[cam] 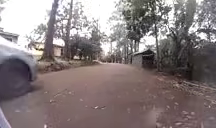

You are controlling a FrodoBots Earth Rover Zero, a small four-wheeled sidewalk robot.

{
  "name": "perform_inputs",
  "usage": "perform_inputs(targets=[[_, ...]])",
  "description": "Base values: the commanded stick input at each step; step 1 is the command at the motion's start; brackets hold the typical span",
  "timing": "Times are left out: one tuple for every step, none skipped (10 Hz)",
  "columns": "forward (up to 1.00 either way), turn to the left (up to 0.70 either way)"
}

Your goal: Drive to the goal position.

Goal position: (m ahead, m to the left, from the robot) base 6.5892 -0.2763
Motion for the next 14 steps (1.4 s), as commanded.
perform_inputs(targets=[[0.70, 0.00], [0.70, 0.00], [0.70, 0.00], [0.70, 0.00], [0.70, 0.00], [0.70, 0.00], [0.70, 0.00], [0.70, 0.00], [0.70, 0.00], [0.70, 0.00], [0.70, 0.00], [0.70, 0.00], [0.70, 0.00], [0.70, 0.00]])
